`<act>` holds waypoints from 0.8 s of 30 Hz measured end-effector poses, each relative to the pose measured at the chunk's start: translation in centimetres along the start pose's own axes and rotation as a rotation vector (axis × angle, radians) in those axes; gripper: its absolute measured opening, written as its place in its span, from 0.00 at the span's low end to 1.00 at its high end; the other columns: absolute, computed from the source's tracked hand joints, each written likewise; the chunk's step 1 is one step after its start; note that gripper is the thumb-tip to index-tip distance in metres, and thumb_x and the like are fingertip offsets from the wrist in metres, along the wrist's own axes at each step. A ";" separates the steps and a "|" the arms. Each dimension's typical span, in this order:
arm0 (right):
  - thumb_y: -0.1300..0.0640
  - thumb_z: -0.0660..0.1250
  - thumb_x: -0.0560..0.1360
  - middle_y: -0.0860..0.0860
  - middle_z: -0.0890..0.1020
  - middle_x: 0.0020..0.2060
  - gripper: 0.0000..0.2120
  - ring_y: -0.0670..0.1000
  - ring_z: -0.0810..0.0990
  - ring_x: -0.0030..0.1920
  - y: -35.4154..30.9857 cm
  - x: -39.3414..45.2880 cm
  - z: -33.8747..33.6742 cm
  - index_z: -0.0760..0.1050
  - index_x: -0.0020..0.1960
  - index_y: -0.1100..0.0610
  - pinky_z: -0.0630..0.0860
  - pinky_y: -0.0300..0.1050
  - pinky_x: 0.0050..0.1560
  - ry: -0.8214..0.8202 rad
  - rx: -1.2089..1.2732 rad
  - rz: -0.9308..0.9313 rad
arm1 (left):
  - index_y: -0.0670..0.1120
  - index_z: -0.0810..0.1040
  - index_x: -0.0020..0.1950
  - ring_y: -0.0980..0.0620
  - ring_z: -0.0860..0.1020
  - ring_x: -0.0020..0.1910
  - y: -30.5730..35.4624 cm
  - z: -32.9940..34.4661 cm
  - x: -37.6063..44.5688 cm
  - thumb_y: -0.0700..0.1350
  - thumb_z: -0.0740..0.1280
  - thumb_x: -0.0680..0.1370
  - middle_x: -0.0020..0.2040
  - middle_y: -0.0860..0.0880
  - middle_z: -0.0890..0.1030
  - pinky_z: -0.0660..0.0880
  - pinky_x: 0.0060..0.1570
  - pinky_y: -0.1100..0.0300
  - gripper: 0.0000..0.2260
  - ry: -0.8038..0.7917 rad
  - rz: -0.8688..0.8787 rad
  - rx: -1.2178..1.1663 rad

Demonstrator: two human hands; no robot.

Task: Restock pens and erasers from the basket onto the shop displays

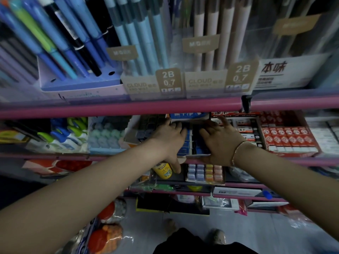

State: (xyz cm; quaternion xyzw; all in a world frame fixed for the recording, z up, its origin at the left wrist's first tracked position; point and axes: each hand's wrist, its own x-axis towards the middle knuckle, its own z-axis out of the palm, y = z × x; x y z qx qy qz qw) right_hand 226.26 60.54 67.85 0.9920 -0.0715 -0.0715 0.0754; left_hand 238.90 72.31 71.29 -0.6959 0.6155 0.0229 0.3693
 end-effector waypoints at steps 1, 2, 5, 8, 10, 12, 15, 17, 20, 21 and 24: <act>0.28 0.54 0.69 0.57 0.70 0.68 0.42 0.55 0.60 0.73 0.1 0.0 0.1 0.62 0.69 0.59 0.43 0.62 0.72 0.000 -0.008 0.002 | 0.35 0.50 0.76 0.41 0.58 0.73 0.0 -0.1 0.1 0.76 0.65 0.61 0.75 0.37 0.59 0.50 0.73 0.45 0.59 0.006 -0.001 0.007; 0.29 0.54 0.70 0.57 0.70 0.68 0.41 0.54 0.60 0.73 0.2 0.0 0.2 0.62 0.70 0.59 0.43 0.63 0.72 -0.007 -0.017 0.002 | 0.34 0.51 0.75 0.41 0.60 0.72 -0.1 -0.1 0.3 0.75 0.65 0.62 0.74 0.37 0.60 0.51 0.73 0.45 0.59 0.014 -0.004 0.006; 0.30 0.54 0.71 0.57 0.69 0.69 0.39 0.54 0.58 0.74 0.4 0.1 0.4 0.65 0.68 0.59 0.42 0.64 0.72 -0.005 -0.030 -0.016 | 0.34 0.56 0.74 0.41 0.64 0.70 -0.1 0.0 0.6 0.73 0.65 0.65 0.71 0.38 0.65 0.55 0.72 0.47 0.54 0.040 0.005 0.009; 0.29 0.53 0.71 0.56 0.70 0.69 0.39 0.54 0.57 0.74 0.6 0.0 0.4 0.67 0.67 0.59 0.42 0.65 0.71 -0.015 -0.030 -0.026 | 0.34 0.59 0.73 0.40 0.65 0.69 0.0 0.3 0.5 0.71 0.63 0.70 0.70 0.36 0.66 0.57 0.71 0.47 0.47 0.051 0.026 0.051; 0.29 0.52 0.71 0.56 0.70 0.69 0.39 0.53 0.58 0.74 0.8 0.0 0.4 0.67 0.68 0.58 0.42 0.65 0.71 -0.018 -0.002 -0.031 | 0.34 0.59 0.73 0.39 0.65 0.69 0.0 0.3 0.4 0.69 0.61 0.72 0.72 0.34 0.64 0.57 0.71 0.46 0.45 0.041 0.036 0.068; 0.29 0.51 0.71 0.55 0.70 0.69 0.39 0.53 0.59 0.74 0.8 -0.1 0.4 0.67 0.68 0.58 0.42 0.65 0.72 -0.011 0.003 -0.029 | 0.34 0.60 0.73 0.39 0.66 0.69 0.0 0.6 0.3 0.67 0.60 0.74 0.71 0.34 0.65 0.59 0.70 0.46 0.42 0.067 0.037 0.080; 0.30 0.52 0.72 0.56 0.68 0.70 0.38 0.53 0.56 0.75 0.5 -0.2 0.4 0.66 0.69 0.58 0.41 0.65 0.72 -0.008 -0.017 -0.012 | 0.34 0.62 0.72 0.39 0.69 0.65 0.3 0.8 0.1 0.65 0.58 0.75 0.68 0.35 0.69 0.65 0.66 0.48 0.40 0.097 0.033 0.097; 0.31 0.52 0.73 0.56 0.66 0.71 0.38 0.53 0.53 0.75 0.2 -0.5 0.3 0.65 0.71 0.58 0.39 0.65 0.71 0.003 -0.043 0.019 | 0.33 0.63 0.71 0.40 0.71 0.62 0.3 1.1 0.0 0.66 0.57 0.75 0.66 0.35 0.71 0.67 0.63 0.48 0.39 0.146 0.030 0.109; 0.33 0.49 0.74 0.55 0.62 0.73 0.38 0.54 0.48 0.76 -0.8 -1.0 0.0 0.62 0.73 0.59 0.37 0.64 0.71 -0.022 -0.031 0.035 | 0.33 0.60 0.72 0.40 0.70 0.64 0.4 1.1 0.0 0.67 0.57 0.75 0.68 0.35 0.69 0.61 0.68 0.46 0.41 0.139 0.013 0.154; 0.33 0.47 0.74 0.55 0.61 0.74 0.38 0.53 0.47 0.76 -1.0 -1.4 -0.2 0.61 0.73 0.59 0.37 0.63 0.71 -0.008 0.003 0.027 | 0.34 0.59 0.73 0.41 0.69 0.66 0.7 0.9 -0.4 0.67 0.58 0.75 0.69 0.36 0.68 0.57 0.70 0.45 0.42 0.119 0.005 0.128; 0.33 0.53 0.73 0.53 0.62 0.74 0.37 0.52 0.55 0.75 -0.7 -3.2 -1.2 0.62 0.73 0.56 0.50 0.53 0.73 0.048 0.316 0.049 | 0.38 0.55 0.76 0.44 0.61 0.72 0.9 0.0 -1.9 0.70 0.60 0.72 0.73 0.41 0.63 0.46 0.74 0.45 0.45 0.128 -0.005 -0.084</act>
